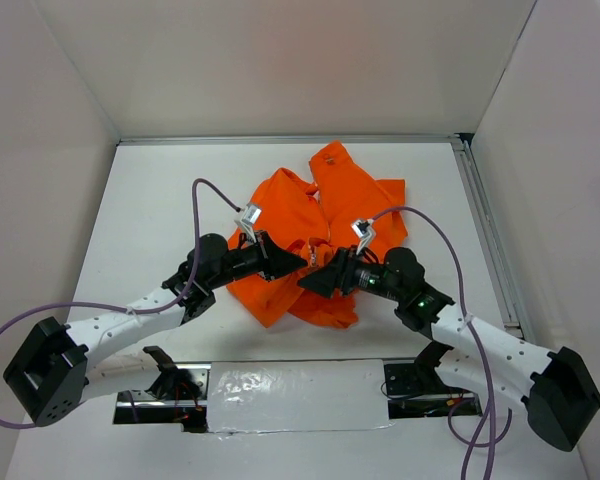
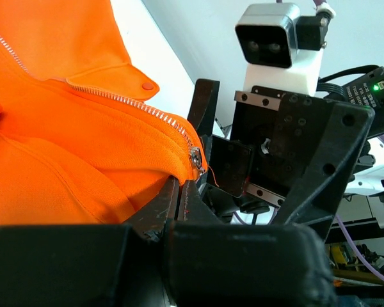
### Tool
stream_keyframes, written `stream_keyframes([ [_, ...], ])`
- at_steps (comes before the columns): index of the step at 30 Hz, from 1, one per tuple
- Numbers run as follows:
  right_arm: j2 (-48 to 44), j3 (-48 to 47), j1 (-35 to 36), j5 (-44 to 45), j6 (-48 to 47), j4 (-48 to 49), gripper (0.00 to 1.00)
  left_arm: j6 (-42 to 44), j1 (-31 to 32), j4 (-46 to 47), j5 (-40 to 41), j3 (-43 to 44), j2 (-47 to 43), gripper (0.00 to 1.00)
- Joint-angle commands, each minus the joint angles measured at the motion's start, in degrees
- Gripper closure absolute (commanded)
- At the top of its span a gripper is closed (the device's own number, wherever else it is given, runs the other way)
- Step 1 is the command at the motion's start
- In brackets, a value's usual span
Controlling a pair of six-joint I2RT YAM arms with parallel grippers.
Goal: Zip up the jacket
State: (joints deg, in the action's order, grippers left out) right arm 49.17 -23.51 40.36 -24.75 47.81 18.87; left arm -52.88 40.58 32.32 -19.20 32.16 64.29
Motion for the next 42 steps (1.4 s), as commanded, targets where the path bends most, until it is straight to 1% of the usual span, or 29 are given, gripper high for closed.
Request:
stream_keyframes([
  [1,1.02,-0.66,0.51,2.16,2.02,10.55,0.04,-0.73,-0.41,2.14,1.01,1.41,-1.71,1.00],
  [3,0.84,-0.57,1.03,3.21,2.55,11.10,0.06,-0.90,-0.41,2.31,1.18,1.06,-1.71,1.00],
  [4,0.76,-0.49,1.21,4.26,2.46,11.01,0.09,-0.91,-0.41,2.40,1.36,0.97,-1.80,1.00],
  [6,0.23,-0.92,1.39,4.54,2.20,10.40,0.11,-0.90,-0.41,2.14,1.71,1.06,-1.63,1.00],
  [7,0.05,-0.84,1.39,4.54,2.28,10.39,0.17,-0.65,-0.41,2.31,1.71,1.06,-1.45,1.00],
  [9,-0.74,-0.84,1.74,5.06,2.55,10.22,0.18,-0.90,-0.32,2.23,2.32,1.06,-1.27,1.00],
  [10,-1.00,-1.01,1.83,5.15,2.38,9.52,0.24,-0.65,-0.41,2.49,2.15,1.15,-1.27,1.00],
  [12,-0.92,-1.28,1.83,5.07,2.29,7.94,0.26,-0.73,-0.41,2.75,2.06,1.15,-1.10,1.00],
  [13,-0.83,-1.37,1.83,4.89,2.20,7.50,0.30,-0.82,-0.41,2.67,2.24,1.06,-1.10,1.00],
  [15,-0.92,-1.28,1.92,4.98,2.72,6.97,0.35,-0.82,-0.41,2.58,2.59,1.15,-1.01,1.00],
  [16,-1.09,-1.10,2.09,5.15,3.25,6.88,0.36,-0.91,-0.41,2.32,2.76,1.24,-1.01,1.00],
  [20,-1.97,-0.31,2.36,8.04,4.04,6.09,0.47,-0.56,-0.41,2.66,2.50,1.06,-1.27,1.00],
  [24,-2.06,-1.10,2.88,11.04,4.13,3.28,0.66,-0.73,-0.41,2.14,2.76,1.15,-1.10,1.00],
  [26,-1.88,-1.80,3.41,11.65,3.96,1.62,0.67,-0.55,-0.41,2.14,2.77,1.15,-1.18,1.00],
  [27,-1.71,-1.98,3.58,12.18,3.78,1.34,0.73,-0.55,-0.41,2.49,2.59,1.06,-1.19,1.00],
  [28,-1.62,-1.98,3.67,12.53,3.95,1.08,0.75,-0.38,-0.41,2.66,2.42,1.06,-1.19,1.00],
  [29,-1.62,-1.98,3.85,12.97,4.22,0.90,0.91,-0.47,-0.41,2.66,2.41,0.89,-1.19,1.00],
  [30,-1.62,-2.16,3.85,13.32,4.57,0.64,0.97,-0.21,-0.41,2.75,2.33,0.97,-1.19,1.00],
  [31,-1.53,-2.33,3.85,13.68,4.66,0.20,1.00,0.14,-0.41,2.67,2.33,1.06,-1.27,1.00],
  [35,-1.62,-3.21,3.94,14.38,4.75,-1.56,1.00,1.46,-0.41,3.19,1.62,0.80,-1.45,1.00],
  [37,-1.62,-4.18,3.94,13.95,5.80,-2.52,1.00,3.48,-0.32,2.67,1.01,0.97,-1.10,1.00],
  [42,-2.41,-8.13,3.85,13.24,8.61,-7.44,1.00,6.65,0.12,1.35,0.74,0.27,-0.31,1.00],
])
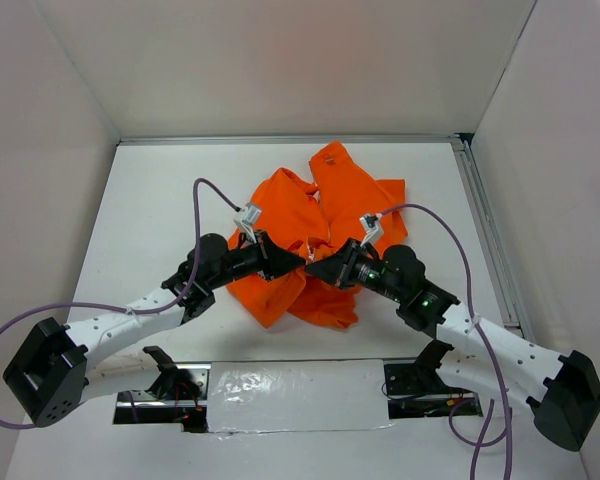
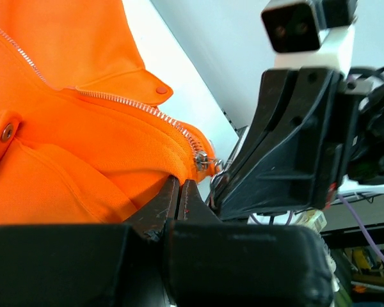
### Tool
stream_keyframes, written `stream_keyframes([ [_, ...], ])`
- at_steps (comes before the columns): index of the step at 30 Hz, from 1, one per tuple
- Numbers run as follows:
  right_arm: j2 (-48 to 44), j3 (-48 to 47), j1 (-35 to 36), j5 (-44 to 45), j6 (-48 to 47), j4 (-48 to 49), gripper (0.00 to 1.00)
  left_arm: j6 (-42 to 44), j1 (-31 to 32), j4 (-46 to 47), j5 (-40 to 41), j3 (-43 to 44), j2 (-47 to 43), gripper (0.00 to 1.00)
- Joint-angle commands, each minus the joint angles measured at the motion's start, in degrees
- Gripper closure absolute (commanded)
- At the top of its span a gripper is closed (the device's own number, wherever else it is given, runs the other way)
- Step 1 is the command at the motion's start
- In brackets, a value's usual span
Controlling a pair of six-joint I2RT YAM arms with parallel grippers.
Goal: Zip up the jacket
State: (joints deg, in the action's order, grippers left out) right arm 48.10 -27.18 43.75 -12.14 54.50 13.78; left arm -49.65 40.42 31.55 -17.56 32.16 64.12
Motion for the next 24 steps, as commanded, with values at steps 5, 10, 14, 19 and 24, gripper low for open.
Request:
stream_keyframes([
  [5,-0.81,-9.64,-1.03,1.41,6.65,-11.83,1.00,6.58,1.32,1.14,-0.37,-0.78,-0.83,1.00],
  [10,2.70,-11.14,-6.12,-3.50,13.88,-11.24,1.00,10.09,3.78,-1.39,0.42,-1.84,-2.94,1.00],
  [14,5.86,-12.98,-7.97,-4.56,16.08,-11.67,1.00,10.71,5.10,-4.92,-0.54,-3.33,-5.31,1.00],
  [19,9.20,-17.82,-8.94,-0.35,10.81,-15.10,1.00,9.49,5.54,-12.21,-0.63,-4.65,-8.65,1.00],
  [24,12.02,-19.84,-8.77,3.26,5.02,-14.48,1.00,7.20,5.63,-14.75,-5.11,-6.41,-11.03,1.00],
])
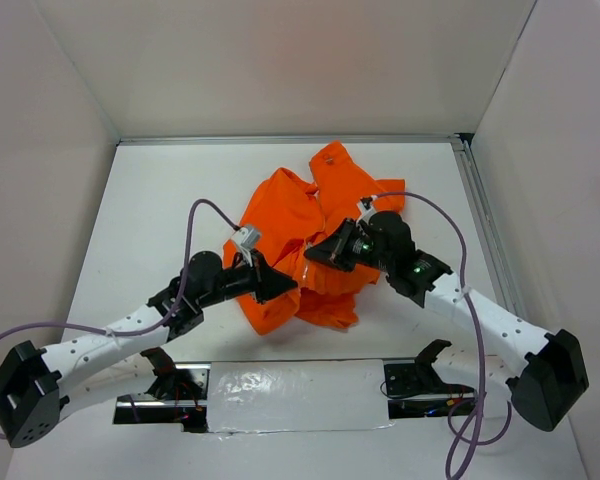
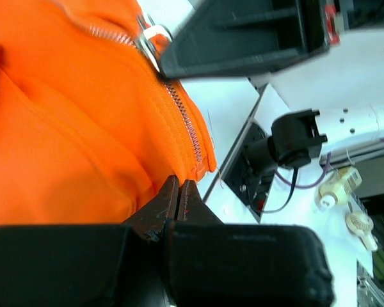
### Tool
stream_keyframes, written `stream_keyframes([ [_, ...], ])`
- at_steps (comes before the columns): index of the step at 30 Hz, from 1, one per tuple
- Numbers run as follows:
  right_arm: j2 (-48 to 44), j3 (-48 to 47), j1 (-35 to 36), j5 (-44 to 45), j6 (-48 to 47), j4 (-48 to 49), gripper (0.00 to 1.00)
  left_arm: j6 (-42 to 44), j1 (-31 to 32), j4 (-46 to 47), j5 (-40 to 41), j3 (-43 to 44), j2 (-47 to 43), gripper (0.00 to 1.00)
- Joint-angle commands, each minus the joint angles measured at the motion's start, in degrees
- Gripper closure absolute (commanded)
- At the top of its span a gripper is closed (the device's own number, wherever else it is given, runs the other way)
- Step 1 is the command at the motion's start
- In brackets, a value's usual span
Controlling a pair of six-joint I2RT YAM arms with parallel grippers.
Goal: Zip up the jacket
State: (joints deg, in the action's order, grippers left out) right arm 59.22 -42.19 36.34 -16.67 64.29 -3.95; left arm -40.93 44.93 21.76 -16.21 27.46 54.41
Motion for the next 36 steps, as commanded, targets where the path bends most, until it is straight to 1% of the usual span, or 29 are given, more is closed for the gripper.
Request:
stream_keyframes([
  [1,1.42,-5.26,-1.44,8.92,-5.05,2.37,1.00,-1.18,1.13,-5.06,-7.77,-1.89,-2.11,1.00],
  [2,2.64,-5.70,-1.97,11.72,-5.66,1.15,1.00,-1.09,1.21,-5.49,-9.09,-1.97,-2.64,1.00],
  [4,4.40,-6.41,-3.37,13.93,-7.33,0.78,1.00,-1.44,1.30,-9.53,-9.98,-1.89,-4.56,1.00],
  [6,8.26,-8.42,-6.88,14.03,-8.83,2.09,1.00,-2.22,1.48,-12.69,-11.21,-1.97,-6.59,1.00],
  [7,10.11,-9.47,-6.89,13.51,-10.14,2.10,1.00,-2.31,1.48,-14.88,-11.91,-2.85,-8.86,1.00],
  [8,14.65,-13.57,-10.29,14.29,-11.28,2.53,1.00,-2.84,1.57,-16.12,-12.79,-3.29,-9.93,1.00],
  [9,16.87,-15.62,-11.19,14.81,-12.69,3.06,1.00,-2.67,1.65,-17.53,-13.32,-3.90,-11.16,1.00],
  [10,21.59,-17.38,-12.07,15.43,-13.05,3.68,1.00,-2.58,1.74,-20.24,-13.76,-4.26,-13.17,1.00],
  [11,24.16,-21.92,-14.17,15.52,-14.53,3.59,1.00,-3.10,1.83,-21.57,-14.11,-4.61,-14.06,1.00],
  [12,26.80,-24.58,-15.06,16.48,-14.81,3.51,1.00,-2.58,1.92,-21.58,-16.38,-5.39,-15.90,1.00],
  [13,32.65,-27.13,-16.11,18.23,-16.38,3.42,1.00,-2.49,2.01,-24.54,-17.44,-5.58,-16.87,1.00],
  [14,35.58,-32.46,-17.69,19.81,-16.57,3.16,1.00,-2.58,2.09,-25.61,-17.98,-5.84,-17.58,1.00],
  [15,38.40,-35.30,-18.84,18.44,-17.09,3.50,1.00,-2.32,2.27,-26.41,-19.64,-6.19,-18.89,1.00],
  [16,44.34,-38.11,-19.89,18.25,-16.66,3.33,1.00,-2.32,2.36,-28.59,-19.91,-6.19,-19.60,1.00],
  [17,47.45,-44.31,-21.55,17.73,-16.92,3.24,1.00,-2.05,2.45,-29.66,-20.18,-6.28,-20.13,1.00],
  [18,53.22,-47.77,-22.09,17.89,-17.09,2.98,1.00,-1.70,2.53,-30.45,-21.48,-6.28,-20.92,1.00],
  [20,58.26,-56.97,-23.06,16.93,-17.88,2.19,1.00,-2.13,3.23,-31.69,-22.46,-7.15,-22.15,1.00],
  [21,62.38,-59.99,-23.15,16.93,-17.89,1.40,1.00,-2.23,3.50,-31.52,-23.07,-7.51,-22.33,1.00],
  [22,64.25,-62.46,-23.07,18.06,-19.37,0.87,1.00,-2.31,3.50,-31.34,-24.39,-7.86,-22.59,1.00],
  [23,66.27,-68.05,-23.07,18.59,-19.55,-0.26,1.00,-2.23,3.59,-31.08,-24.92,-8.47,-22.86,1.00],
  [25,71.02,-72.74,-23.07,17.37,-22.09,-1.67,1.00,-2.31,3.68,-31.51,-26.06,-8.48,-22.86,1.00],
  [26,72.51,-78.07,-22.98,18.07,-22.37,-3.07,1.00,-2.14,3.76,-31.60,-26.68,-8.65,-22.77,1.00],
  [27,74.70,-80.30,-22.89,18.25,-23.50,-4.83,1.00,-2.31,3.85,-31.43,-27.21,-8.92,-22.60,1.00],
  [28,75.59,-83.63,-22.98,15.20,-24.03,-5.63,1.00,-2.40,3.85,-31.60,-26.95,-9.09,-22.60,1.00],
  [30,75.08,-83.58,-22.72,11.15,-25.79,-5.46,1.00,-2.32,3.85,-30.90,-26.69,-9.36,-22.16,1.00],
  [33,69.64,-76.39,-22.01,8.50,-30.96,-3.80,1.00,-1.96,3.85,-29.33,-24.49,-8.13,-20.32,1.00],
  [34,68.50,-73.32,-21.92,7.10,-31.42,-4.40,1.00,-1.62,3.85,-29.32,-22.40,-6.47,-19.53,0.85],
  [35,67.00,-72.08,-22.01,6.22,-32.20,-5.62,0.70,-1.79,3.85,-30.10,-19.77,-5.24,-17.52,0.68],
  [36,64.12,-70.76,-22.01,5.68,-34.13,-7.98,0.47,-1.70,3.77,-32.89,-17.65,-3.31,-16.54,0.50],
])
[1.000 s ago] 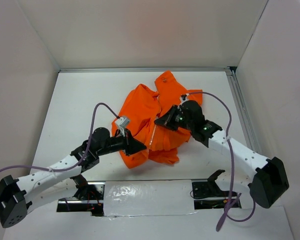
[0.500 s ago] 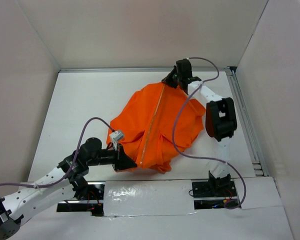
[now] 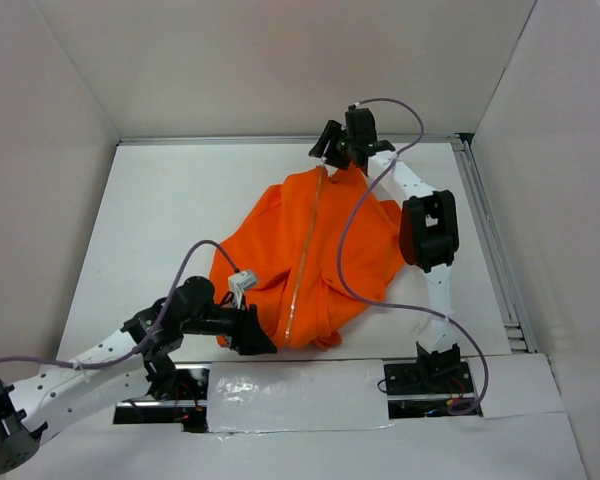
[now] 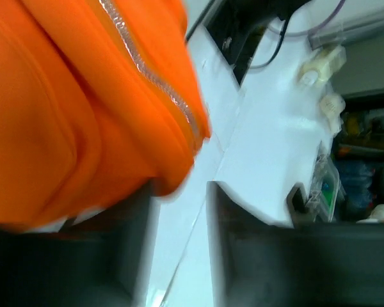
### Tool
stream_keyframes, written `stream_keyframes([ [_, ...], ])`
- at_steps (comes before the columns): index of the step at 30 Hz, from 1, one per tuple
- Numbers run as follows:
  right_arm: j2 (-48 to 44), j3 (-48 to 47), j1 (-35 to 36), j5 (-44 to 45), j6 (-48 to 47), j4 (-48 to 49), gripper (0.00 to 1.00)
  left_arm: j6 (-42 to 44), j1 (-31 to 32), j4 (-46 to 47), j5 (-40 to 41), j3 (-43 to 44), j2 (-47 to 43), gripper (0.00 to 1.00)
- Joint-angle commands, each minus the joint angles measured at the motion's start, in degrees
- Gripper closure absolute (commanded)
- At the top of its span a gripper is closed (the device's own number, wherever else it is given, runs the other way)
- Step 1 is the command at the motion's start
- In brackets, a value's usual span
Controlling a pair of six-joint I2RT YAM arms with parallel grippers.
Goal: Zip up the jacket
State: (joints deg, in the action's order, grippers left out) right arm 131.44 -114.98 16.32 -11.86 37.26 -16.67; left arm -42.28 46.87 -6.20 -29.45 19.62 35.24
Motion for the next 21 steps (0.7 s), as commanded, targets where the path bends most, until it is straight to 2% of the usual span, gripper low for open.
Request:
stream_keyframes([
  [1,-9.52,5.35,-1.99,1.31,-7.98,3.58,0.28,0.61,1.91,-6.10,-2.12,8.21,3.85,0.01],
  [2,-13.80,7.64,-2.08,2.70,-8.60,2.87,0.14,0.80,1.91,-7.41,2.68,9.98,6.13,0.01],
  [4,-20.82,18.00,-3.21,3.16,-9.65,3.74,0.05,0.71,1.73,-9.53,11.90,15.24,9.38,0.01],
  [7,-29.44,29.61,-6.54,3.68,-12.72,3.14,0.00,2.64,-0.89,-10.68,20.72,23.25,14.91,0.01],
  [8,-30.70,31.46,-7.78,4.21,-14.73,0.35,0.00,3.77,-2.47,-10.68,21.45,25.01,16.86,0.01],
  [11,-33.96,37.61,-12.88,4.29,-17.83,-6.53,0.00,8.86,-13.86,-9.89,22.25,35.18,27.56,0.01],
  [12,-35.97,39.37,-13.85,4.39,-18.35,-6.71,0.00,9.84,-16.09,-9.97,21.29,37.58,34.65,0.01],
  [14,-37.56,43.85,-15.88,4.47,-19.15,-6.53,0.00,11.17,-20.14,-13.82,20.31,43.98,42.32,0.01],
  [15,-38.18,44.48,-18.23,4.13,-19.32,-7.23,0.00,11.52,-23.29,-17.06,20.57,50.02,49.50,0.01],
  [18,-37.66,46.15,-21.23,5.79,-19.06,-8.56,0.00,15.81,-26.91,-17.72,20.58,57.01,59.72,0.01],
  [21,-35.56,46.34,-23.43,2.47,-19.94,-7.77,0.00,19.42,-29.29,-18.33,18.38,61.24,66.85,0.01],
])
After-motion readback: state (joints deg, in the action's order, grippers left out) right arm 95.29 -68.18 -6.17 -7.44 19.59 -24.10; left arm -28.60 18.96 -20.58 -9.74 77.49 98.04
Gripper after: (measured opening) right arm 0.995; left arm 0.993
